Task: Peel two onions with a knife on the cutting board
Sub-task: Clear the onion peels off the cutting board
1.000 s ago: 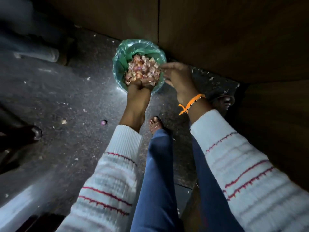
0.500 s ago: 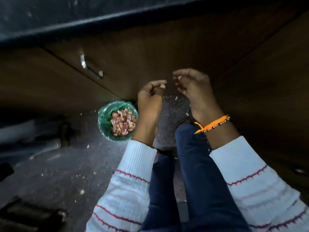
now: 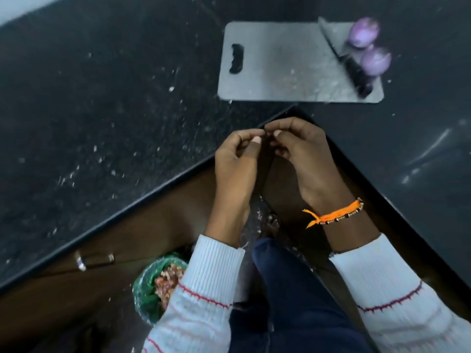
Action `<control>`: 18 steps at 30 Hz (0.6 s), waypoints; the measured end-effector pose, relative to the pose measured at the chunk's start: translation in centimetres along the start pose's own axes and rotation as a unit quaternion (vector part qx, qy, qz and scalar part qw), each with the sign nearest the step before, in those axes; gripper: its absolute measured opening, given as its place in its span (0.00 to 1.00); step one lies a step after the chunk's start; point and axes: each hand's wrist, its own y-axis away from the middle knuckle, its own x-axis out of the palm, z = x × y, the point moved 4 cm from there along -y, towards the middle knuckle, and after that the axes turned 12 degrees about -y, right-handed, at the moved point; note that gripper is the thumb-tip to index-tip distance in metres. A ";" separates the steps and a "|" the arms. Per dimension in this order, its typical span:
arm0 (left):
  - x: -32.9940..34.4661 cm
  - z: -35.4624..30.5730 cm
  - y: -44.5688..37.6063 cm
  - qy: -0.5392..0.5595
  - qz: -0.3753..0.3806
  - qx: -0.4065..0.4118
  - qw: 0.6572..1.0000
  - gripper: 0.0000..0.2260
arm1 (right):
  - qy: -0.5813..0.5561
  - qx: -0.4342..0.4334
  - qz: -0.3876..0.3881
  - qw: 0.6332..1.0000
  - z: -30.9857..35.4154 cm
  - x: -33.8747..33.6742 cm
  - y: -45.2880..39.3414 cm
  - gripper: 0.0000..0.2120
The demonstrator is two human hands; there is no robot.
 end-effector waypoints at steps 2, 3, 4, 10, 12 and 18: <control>1.8 -1.8 -1.7 -0.011 0.019 0.008 1.000 0.09 | -0.017 -0.007 -0.023 1.000 1.2 -1.1 -1.8 0.13; 2.7 -2.5 -2.5 -0.016 0.027 0.007 0.999 0.09 | -0.025 -0.009 -0.032 0.999 1.8 -1.7 -2.7 0.14; 3.6 -3.3 -3.4 -0.018 0.035 0.006 0.999 0.08 | -0.031 -0.010 -0.039 0.999 2.4 -2.2 -3.7 0.14; 8.9 -6.4 -8.0 -0.056 0.075 0.016 0.995 0.08 | 0.003 -0.052 -0.071 0.996 6.3 -5.7 -8.9 0.14; 10.6 -6.9 -9.1 -0.064 0.087 0.024 0.994 0.08 | 0.029 -0.072 -0.080 0.994 7.4 -7.1 -10.2 0.13; 15.1 -8.4 -11.6 -0.115 0.111 0.073 0.984 0.08 | 0.232 -0.179 -0.173 0.940 8.8 -11.3 -12.2 0.11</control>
